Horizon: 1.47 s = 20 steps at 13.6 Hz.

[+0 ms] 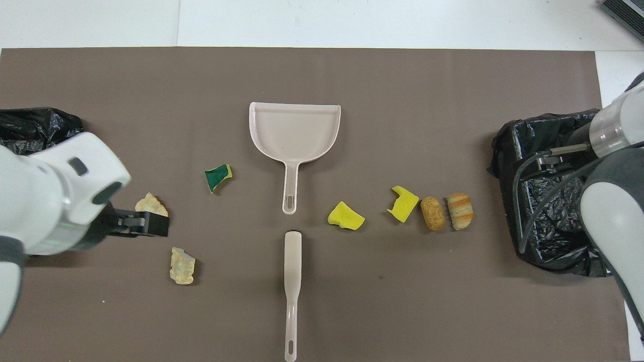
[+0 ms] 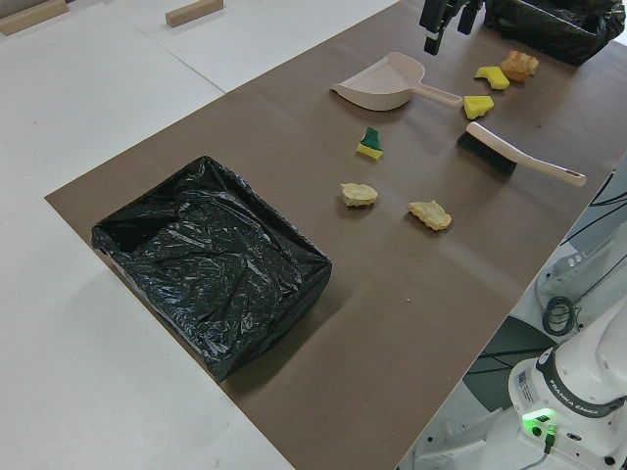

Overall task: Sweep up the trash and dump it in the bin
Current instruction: 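Reach the left gripper down and grasp the wooden brush handle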

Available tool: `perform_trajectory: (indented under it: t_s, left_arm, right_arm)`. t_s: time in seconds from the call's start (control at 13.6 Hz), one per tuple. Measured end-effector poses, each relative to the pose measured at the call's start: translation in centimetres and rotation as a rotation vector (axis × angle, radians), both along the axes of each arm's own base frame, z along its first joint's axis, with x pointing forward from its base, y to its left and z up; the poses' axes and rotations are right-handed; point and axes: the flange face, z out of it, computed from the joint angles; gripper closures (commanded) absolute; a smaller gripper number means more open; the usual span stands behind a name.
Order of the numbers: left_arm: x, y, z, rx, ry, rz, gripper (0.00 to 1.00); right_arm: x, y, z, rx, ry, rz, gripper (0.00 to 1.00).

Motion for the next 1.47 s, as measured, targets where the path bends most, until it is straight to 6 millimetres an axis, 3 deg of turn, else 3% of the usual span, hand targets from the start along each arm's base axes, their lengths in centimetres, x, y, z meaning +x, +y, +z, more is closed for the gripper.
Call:
perform_trajectory:
  t_s: [0.29,0.59,0.88,1.03,1.17,1.47]
  left_arm:
    - [-6.7,-7.6,-7.0,0.018,0.003,-0.012,0.0]
    - [-11.7,-11.9,-12.8,0.017,0.0,-0.014,0.0]
    - [-18.6,-16.5,-19.0,0.01,-0.017,0.007,0.0]
    - [-21.3,-17.4,-22.1,0.006,-0.026,0.012,0.0]
    - [-22.3,-18.2,-24.3,-0.002,-0.033,0.021,0.04]
    - [-21.4,-19.0,-26.9,-0.012,-0.036,0.034,0.29]
  right_arm:
    - [0.0,0.1,0.0,0.0,0.001,0.002,0.0]
    - [-0.1,0.1,0.0,0.002,0.006,0.002,0.0]
    - [-0.3,1.6,0.1,0.016,0.005,0.024,0.0]
    - [-0.3,2.2,0.1,0.017,0.005,0.036,0.0]
    - [-0.3,2.2,0.1,0.017,0.005,0.036,0.0]
    - [-0.3,2.1,0.1,0.017,0.005,0.034,0.0]
